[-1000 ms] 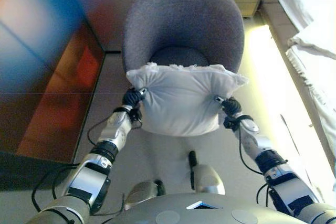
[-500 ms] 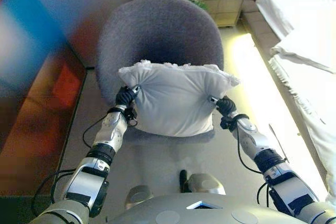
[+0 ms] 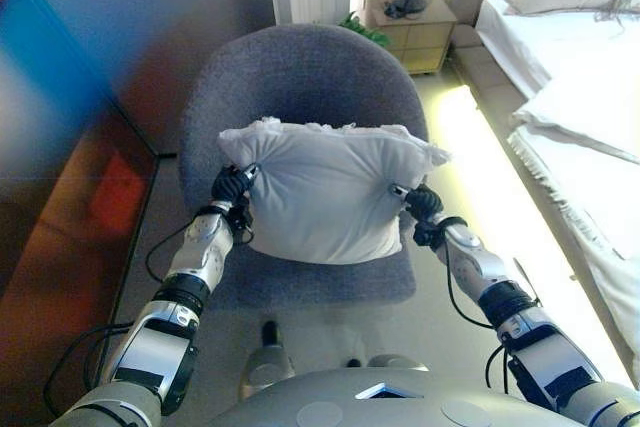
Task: Pick up the cushion and take it to the sofa
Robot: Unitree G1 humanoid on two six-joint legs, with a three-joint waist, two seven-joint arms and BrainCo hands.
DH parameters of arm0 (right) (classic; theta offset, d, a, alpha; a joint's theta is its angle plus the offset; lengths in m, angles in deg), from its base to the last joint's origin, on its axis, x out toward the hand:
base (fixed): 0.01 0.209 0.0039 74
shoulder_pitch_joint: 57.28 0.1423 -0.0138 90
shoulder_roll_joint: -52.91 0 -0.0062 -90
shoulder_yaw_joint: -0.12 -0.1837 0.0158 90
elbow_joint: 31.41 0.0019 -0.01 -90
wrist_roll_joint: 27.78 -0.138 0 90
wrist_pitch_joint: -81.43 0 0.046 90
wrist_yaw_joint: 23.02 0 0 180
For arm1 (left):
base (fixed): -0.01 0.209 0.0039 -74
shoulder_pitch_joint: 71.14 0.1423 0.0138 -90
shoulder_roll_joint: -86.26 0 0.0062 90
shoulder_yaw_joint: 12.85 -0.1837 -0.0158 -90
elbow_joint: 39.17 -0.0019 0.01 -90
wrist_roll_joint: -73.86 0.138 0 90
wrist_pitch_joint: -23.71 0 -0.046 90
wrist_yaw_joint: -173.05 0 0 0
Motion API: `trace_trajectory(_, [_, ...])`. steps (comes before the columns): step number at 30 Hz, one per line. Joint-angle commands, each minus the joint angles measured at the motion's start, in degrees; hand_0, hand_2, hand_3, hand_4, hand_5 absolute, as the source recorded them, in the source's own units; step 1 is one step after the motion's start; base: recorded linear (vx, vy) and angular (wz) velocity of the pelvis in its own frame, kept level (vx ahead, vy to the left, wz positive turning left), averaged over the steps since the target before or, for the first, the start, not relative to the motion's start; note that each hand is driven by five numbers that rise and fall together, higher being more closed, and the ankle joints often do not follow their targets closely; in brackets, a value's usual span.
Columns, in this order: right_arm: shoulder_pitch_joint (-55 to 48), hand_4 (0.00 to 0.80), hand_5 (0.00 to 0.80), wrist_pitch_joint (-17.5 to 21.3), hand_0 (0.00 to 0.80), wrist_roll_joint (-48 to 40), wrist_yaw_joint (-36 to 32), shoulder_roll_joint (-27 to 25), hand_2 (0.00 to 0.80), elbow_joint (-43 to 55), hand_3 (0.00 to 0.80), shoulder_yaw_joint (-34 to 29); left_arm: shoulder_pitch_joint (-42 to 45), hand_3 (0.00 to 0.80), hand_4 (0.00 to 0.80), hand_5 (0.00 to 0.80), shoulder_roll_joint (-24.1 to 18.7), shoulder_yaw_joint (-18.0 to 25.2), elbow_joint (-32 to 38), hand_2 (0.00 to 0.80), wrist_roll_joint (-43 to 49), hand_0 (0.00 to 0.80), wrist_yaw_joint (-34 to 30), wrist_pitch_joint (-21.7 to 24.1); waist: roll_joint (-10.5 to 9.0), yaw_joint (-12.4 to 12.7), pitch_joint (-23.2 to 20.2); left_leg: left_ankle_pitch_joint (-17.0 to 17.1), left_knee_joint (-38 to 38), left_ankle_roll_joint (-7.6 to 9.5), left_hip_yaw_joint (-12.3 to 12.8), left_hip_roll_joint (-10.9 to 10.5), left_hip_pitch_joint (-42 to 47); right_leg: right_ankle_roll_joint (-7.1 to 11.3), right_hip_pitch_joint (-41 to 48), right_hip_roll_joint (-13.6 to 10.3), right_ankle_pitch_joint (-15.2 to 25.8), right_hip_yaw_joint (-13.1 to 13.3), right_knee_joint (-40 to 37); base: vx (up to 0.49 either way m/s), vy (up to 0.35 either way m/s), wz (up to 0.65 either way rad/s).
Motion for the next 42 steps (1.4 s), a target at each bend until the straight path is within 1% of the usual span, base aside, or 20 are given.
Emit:
trace_trajectory(1, [8.24, 0.800, 0.800, 5.55, 0.800, -4.28, -3.54, 3.37, 0.800, 1.55, 0.800, 0.20, -5.87, 0.800, 0.800, 0.800, -0.52, 0.54, 0.90, 0.800, -1.96, 0.800, 1.87, 6.56, -2.29, 1.52, -2.24, -3.68, 3.27, 0.23, -1.02, -4.23, -3.04, 3.30, -1.92, -6.30, 4.17, -4.35, 6.75, 0.060, 0.187, 0.10])
trace_trajectory(3, [9.14, 0.800, 0.800, 6.39, 0.800, -4.93, -2.25, 3.78, 0.800, 2.52, 0.800, 0.65, -6.68, 0.800, 0.800, 0.800, -0.56, 0.09, 0.93, 0.800, -1.69, 0.800, 2.65, 7.09, -2.05, 2.15, -1.76, -4.43, 3.94, 1.48, -1.46, -5.77, -3.59, 4.20, -4.14, -7.55, 5.33, -5.47, 12.36, 0.018, 0.194, 0.20])
trace_trajectory(4, [9.59, 0.800, 0.800, 7.01, 0.800, -4.87, -1.67, 4.29, 0.800, 2.76, 0.800, 0.70, -7.35, 0.800, 0.800, 0.800, -0.53, -0.27, 0.91, 0.800, -1.48, 0.800, 3.20, 7.23, -1.83, 2.56, -1.38, -4.75, 4.20, 2.37, -1.82, -6.50, -3.66, 4.89, -5.95, -9.15, 7.18, -6.13, 18.59, 0.028, 0.232, 0.27])
trace_trajectory(5, [10.22, 0.800, 0.800, 7.60, 0.800, -4.67, -1.19, 5.04, 0.800, 2.14, 0.800, 0.71, -8.16, 0.800, 0.800, 0.800, -0.42, -0.75, 0.72, 0.800, -0.92, 0.800, 3.96, 7.40, -1.39, 2.88, -1.03, -4.98, 4.21, 2.85, -2.40, -6.81, -3.22, 5.03, -8.31, -10.21, 9.37, -6.36, 23.61, 0.077, 0.245, 0.30])
trace_trajectory(6, [10.57, 0.800, 0.800, 7.80, 0.800, -5.27, -0.70, 5.43, 0.800, 1.51, 0.800, 0.59, -8.73, 0.800, 0.800, 0.800, -0.45, -1.18, 0.52, 0.800, -1.16, 0.800, 4.37, 7.25, -0.77, 3.15, -0.73, -5.34, 4.12, 3.20, -2.91, -6.97, -2.41, 4.77, -10.00, -10.91, 10.16, -6.56, 28.12, 0.124, 0.201, 0.32])
trace_trajectory(7, [10.81, 0.800, 0.800, 7.62, 0.800, -5.60, -0.44, 5.72, 0.800, 0.68, 0.800, 0.27, -8.95, 0.800, 0.800, 0.800, -0.53, -0.95, 0.56, 0.800, -1.38, 0.800, 4.36, 6.63, -0.61, 3.41, -0.66, -5.45, 3.77, 3.29, -3.40, -7.29, -1.56, 4.71, -10.95, -11.37, 11.00, -6.62, 29.69, 0.175, 0.142, 0.31])
trace_trajectory(9, [10.87, 0.800, 0.800, 6.62, 0.800, -4.57, -0.52, 6.08, 0.800, -0.67, 0.800, -0.14, -8.54, 0.800, 0.800, 0.800, -0.24, -0.46, 1.40, 0.800, -0.47, 0.800, 5.30, 5.31, -1.18, 3.39, -0.40, -5.56, 2.42, 3.05, -4.39, -7.88, 1.22, 4.70, -11.47, -11.50, 11.21, -7.28, 23.90, 0.216, -0.008, 0.42])
trace_trajectory(10, [10.74, 0.800, 0.800, 6.35, 0.800, -3.99, 0.12, 5.95, 0.800, -0.36, 0.800, 0.05, -8.44, 0.800, 0.800, 0.800, -0.23, -0.44, 1.85, 0.800, 0.49, 0.800, 5.48, 4.74, -1.31, 3.03, -0.37, -5.57, 2.11, 2.57, -4.99, -7.66, 2.27, 4.50, -11.40, -10.22, 11.42, -6.93, 17.95, 0.224, -0.122, 0.43])
trace_trajectory(12, [10.24, 0.800, 0.800, 6.56, 0.800, -3.68, 1.21, 4.36, 0.800, 0.91, 0.800, 0.61, -9.37, 0.800, 0.800, 0.800, -0.65, -1.72, 2.28, 0.800, 1.60, 0.800, 6.41, 4.16, -2.19, 1.81, 0.44, -7.05, 2.64, 2.15, -6.94, -7.98, 2.92, 4.69, -12.49, -7.84, 10.32, -4.27, 6.19, 0.154, -0.139, 0.42])
trace_trajectory(13, [10.95, 0.800, 0.800, 6.76, 0.800, -4.44, 1.31, 3.74, 0.800, 0.55, 0.800, 0.73, -10.29, 0.800, 0.800, 0.800, -1.05, -2.35, 1.97, 0.800, 0.56, 0.800, 6.62, 4.13, -2.55, 1.29, 1.25, -7.92, 3.29, 2.20, -7.24, -8.10, 2.59, 5.16, -14.28, -7.41, 11.91, -2.75, 6.30, 0.037, -0.097, 0.61])
trace_trajectory(15, [15.87, 0.800, 0.800, 6.00, 0.800, -5.13, 0.76, 3.25, 0.800, -1.73, 0.800, 0.39, -13.13, 0.800, 0.800, 0.800, -0.53, -2.48, 0.76, 0.800, 0.65, 0.800, 8.17, 4.68, -2.75, 2.10, 2.63, -7.73, 3.38, 1.27, -7.45, -7.21, 0.53, 5.23, -14.45, -7.70, 10.77, -4.96, 3.35, -0.092, -0.060, 0.76])
trace_trajectory(19, [27.67, 0.800, 0.800, 7.39, 0.800, -5.93, -1.31, 2.40, 0.800, -9.62, 0.800, -0.50, -21.22, 0.800, 0.800, 0.800, -0.08, -2.41, -3.61, 0.800, -0.81, 0.800, 8.81, 7.34, -2.77, 3.07, 5.75, -6.24, 4.38, -0.10, -7.25, -6.96, -5.45, 4.92, -15.12, -7.86, 12.46, -5.54, -2.14, -0.138, 0.002, 0.31])
trace_trajectory(23, [28.21, 0.800, 0.800, 10.53, 0.800, -5.92, 1.66, 1.51, 0.800, -3.77, 0.800, 0.41, -21.56, 0.800, 0.800, 0.800, -0.66, -1.68, -1.52, 0.800, -0.80, 0.800, 9.49, 11.28, -2.25, 2.99, 8.13, -5.06, 5.38, -0.54, -6.63, -6.84, -9.86, 4.44, -17.96, -7.87, 12.96, -6.36, -2.55, -0.094, 0.023, -0.23])
trace_trajectory(25, [27.99, 0.800, 0.800, 11.02, 0.800, -5.12, 2.91, 1.74, 0.800, -1.73, 0.800, 0.20, -21.44, 0.800, 0.800, 0.800, -0.47, -1.11, -0.35, 0.800, -0.61, 0.800, 9.19, 11.71, -1.95, 2.93, 8.74, -5.29, 6.22, -0.59, -6.05, -6.71, -10.81, 4.24, -18.77, -8.13, 12.16, -6.90, -1.37, -0.009, 0.024, -0.05])
trace_trajectory(27, [28.82, 0.800, 0.800, 10.88, 0.800, -3.84, 3.74, 1.80, 0.800, -1.06, 0.800, -0.06, -21.91, 0.800, 0.800, 0.800, -0.17, -0.96, 0.55, 0.800, 0.30, 0.800, 9.03, 11.61, -1.73, 3.03, 9.55, -6.30, 9.41, -0.56, -5.02, -6.42, -12.28, 3.98, -20.10, -8.99, 10.16, -8.28, 2.37, -0.017, 0.021, -0.06])
trace_trajectory(31, [29.88, 0.800, 0.800, 9.89, 0.800, -4.52, 5.19, -0.53, 0.800, -0.42, 0.800, -0.32, -24.02, 0.800, 0.800, 0.800, -1.59, -1.84, 0.87, 0.800, -0.48, 0.800, 6.67, 9.61, -2.32, 2.13, 11.83, -13.45, 24.03, -0.19, -3.26, -5.35, -17.33, 2.32, -25.46, -10.29, 4.05, -7.83, 15.19, -0.020, -0.049, -0.03])
trace_trajectory(33, [28.78, 0.800, 0.800, 10.11, 0.800, -4.87, 6.17, -1.28, 0.800, -0.28, 0.800, -1.02, -23.87, 0.800, 0.800, 0.800, -1.71, -2.55, 1.40, 0.800, -2.22, 0.800, 5.60, 8.95, -2.45, 1.88, 12.70, -15.91, 28.48, -0.09, -3.70, -4.68, -18.89, 1.54, -26.87, -10.37, 1.64, -7.24, 20.14, 0.084, -0.087, 0.12])
trace_trajectory(35, [27.54, 0.800, 0.800, 10.53, 0.800, -3.54, 7.07, -1.31, 0.800, 0.07, 0.800, -2.25, -23.92, 0.800, 0.800, 0.800, -1.04, -2.65, 1.93, 0.800, -2.97, 0.800, 5.60, 8.47, -2.48, 1.55, 13.46, -17.18, 30.93, 0.10, -4.23, -4.49, -20.08, 1.30, -28.19, -10.62, 0.57, -6.80, 22.98, 0.055, -0.067, -0.06])
trace_trajectory(39, [28.66, 0.800, 0.800, 9.71, 0.800, -0.79, 7.92, -2.85, 0.800, -0.10, 0.800, -3.81, -26.05, 0.800, 0.800, 0.800, -0.25, -2.79, 1.44, 0.800, -2.46, 0.800, 5.81, 7.87, -2.33, 0.91, 15.19, -17.95, 33.81, -0.17, -5.82, -4.87, -22.57, 1.15, -30.74, -10.42, -0.15, -5.40, 26.21, 0.009, -0.035, -0.05])
trace_trajectory(42, [31.47, 0.800, 0.800, 8.37, 0.800, -0.31, 7.68, -4.87, 0.800, -0.77, 0.800, -4.53, -28.92, 0.800, 0.800, 0.800, -0.13, -2.92, 1.46, 0.800, -2.09, 0.800, 6.05, 6.22, -2.17, 0.45, 16.29, -18.00, 35.18, -0.27, -6.16, -5.16, -24.33, 1.05, -32.62, -10.12, -0.35, -4.82, 27.75, 0.000, 0.000, 0.00])
